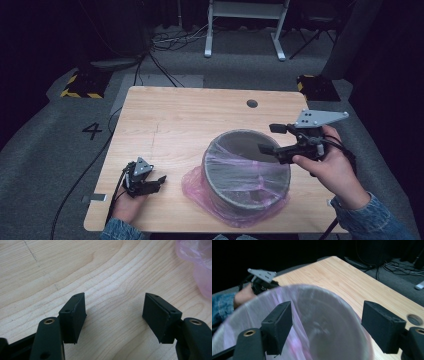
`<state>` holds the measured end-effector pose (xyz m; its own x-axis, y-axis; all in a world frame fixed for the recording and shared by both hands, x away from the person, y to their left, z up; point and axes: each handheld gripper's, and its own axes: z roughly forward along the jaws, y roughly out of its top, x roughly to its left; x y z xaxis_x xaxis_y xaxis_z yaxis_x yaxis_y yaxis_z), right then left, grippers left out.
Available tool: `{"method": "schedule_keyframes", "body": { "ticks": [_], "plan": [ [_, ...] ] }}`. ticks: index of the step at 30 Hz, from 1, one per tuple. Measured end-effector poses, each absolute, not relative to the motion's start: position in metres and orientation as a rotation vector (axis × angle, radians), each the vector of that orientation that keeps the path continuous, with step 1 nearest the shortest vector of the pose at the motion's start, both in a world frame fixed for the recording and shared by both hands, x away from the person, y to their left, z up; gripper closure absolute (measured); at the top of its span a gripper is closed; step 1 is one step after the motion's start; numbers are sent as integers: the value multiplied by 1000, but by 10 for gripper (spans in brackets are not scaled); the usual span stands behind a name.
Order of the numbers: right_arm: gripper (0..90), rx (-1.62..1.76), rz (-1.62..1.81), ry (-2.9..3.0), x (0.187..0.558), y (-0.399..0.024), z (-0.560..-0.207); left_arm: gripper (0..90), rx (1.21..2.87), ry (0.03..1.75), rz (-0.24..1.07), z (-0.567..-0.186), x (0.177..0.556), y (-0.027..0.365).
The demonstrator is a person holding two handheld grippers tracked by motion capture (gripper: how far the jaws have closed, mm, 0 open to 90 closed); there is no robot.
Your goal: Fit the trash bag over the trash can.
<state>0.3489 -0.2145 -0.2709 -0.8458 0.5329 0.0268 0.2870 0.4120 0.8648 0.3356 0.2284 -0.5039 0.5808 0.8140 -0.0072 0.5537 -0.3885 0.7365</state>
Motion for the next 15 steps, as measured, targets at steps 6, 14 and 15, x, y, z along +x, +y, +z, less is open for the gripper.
{"method": "schedule_keyframes", "body": {
  "ticks": [6,14,15],
  "plan": [
    [248,695,1414,2430,351,-187,-270,350,2097,1084,467,-504,336,228],
    [278,640,1385,2492,352,-154,-282,351,2098,1084,467,-504,336,228],
    [282,637,1379,2500,352,-151,-284,350,2097,1084,467,-504,336,228]
  ]
}}
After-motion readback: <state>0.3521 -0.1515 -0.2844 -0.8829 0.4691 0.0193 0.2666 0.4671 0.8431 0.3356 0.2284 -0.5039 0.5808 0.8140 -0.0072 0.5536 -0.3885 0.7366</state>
